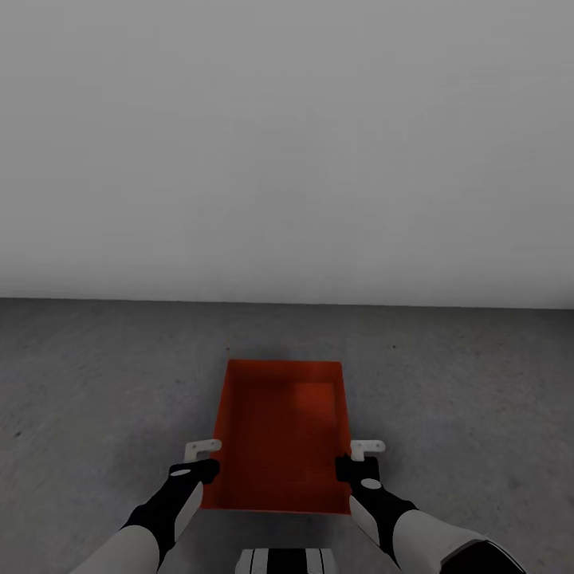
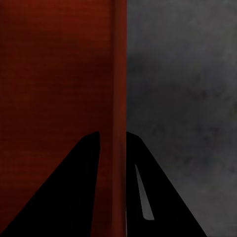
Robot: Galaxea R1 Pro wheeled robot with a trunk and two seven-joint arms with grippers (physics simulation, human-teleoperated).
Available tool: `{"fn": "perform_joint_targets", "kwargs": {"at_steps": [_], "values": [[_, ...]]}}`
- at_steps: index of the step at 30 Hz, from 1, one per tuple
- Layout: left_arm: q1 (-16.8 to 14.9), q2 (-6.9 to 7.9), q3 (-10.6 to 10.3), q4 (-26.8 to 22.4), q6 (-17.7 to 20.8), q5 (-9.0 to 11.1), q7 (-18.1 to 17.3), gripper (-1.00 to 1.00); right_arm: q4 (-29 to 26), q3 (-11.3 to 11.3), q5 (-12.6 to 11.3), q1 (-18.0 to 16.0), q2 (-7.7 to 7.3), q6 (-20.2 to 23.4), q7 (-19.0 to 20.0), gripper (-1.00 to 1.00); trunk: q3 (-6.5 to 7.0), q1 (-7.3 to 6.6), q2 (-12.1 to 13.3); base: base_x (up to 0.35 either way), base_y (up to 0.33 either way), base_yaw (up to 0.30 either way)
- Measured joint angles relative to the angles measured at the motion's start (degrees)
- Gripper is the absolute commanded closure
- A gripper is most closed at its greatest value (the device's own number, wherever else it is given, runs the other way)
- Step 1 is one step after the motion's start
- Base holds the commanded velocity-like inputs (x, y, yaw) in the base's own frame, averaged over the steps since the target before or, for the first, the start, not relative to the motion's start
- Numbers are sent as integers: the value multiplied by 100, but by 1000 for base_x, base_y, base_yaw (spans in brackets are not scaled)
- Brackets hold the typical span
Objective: Move the two storage containers from the living room to the garage. In the garage, place one container on the floor and stack the other container on top of it (either order is fine).
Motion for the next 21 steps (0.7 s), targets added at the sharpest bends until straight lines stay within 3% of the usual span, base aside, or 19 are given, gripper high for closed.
{"fn": "perform_joint_targets", "kwargs": {"at_steps": [15,21], "values": [[0,-1,1,-1,0,-1,4,100,-2,-7,8,-1,0,4,0,100,0,0,-2,0,0,0],[-2,7,-3,-4,-1,-9,3,100,-7,-63,30,-2,1,16,34,100,-90,109,-202,0,0,0]]}}
